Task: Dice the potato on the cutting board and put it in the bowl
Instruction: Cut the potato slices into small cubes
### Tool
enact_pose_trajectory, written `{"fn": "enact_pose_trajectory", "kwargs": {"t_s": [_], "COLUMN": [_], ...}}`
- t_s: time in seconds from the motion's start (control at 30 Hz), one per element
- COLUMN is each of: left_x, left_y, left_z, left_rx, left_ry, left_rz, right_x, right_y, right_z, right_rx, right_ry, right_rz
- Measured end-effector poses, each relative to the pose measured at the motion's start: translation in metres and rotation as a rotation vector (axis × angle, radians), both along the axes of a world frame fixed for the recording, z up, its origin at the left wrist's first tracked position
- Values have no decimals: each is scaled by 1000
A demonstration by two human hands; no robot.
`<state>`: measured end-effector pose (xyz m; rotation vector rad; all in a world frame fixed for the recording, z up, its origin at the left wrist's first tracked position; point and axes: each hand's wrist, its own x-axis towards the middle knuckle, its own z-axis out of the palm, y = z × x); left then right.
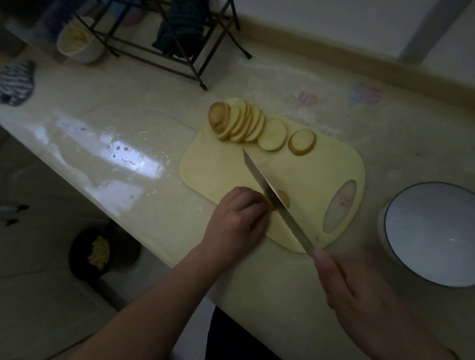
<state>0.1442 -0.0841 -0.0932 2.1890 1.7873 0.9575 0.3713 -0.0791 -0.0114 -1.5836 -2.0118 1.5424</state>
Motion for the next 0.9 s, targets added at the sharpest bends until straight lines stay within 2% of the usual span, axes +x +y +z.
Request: {"fn": "enact_pose_trajectory", "kwargs": {"t_s": [0.77,0.9], "left_x": [1,-2], "left_y": [4,5], "left_z": [0,3], "left_rx": [-19,-14], "left_ry": [-9,16], "left_rz": [-11,-41], "right_x": [-15,-12], "right_y": [0,11], "right_z": [-14,-11], "right_rx": [83,-4], "right_ry": [-91,-52], "right_rz": [23,24]}}
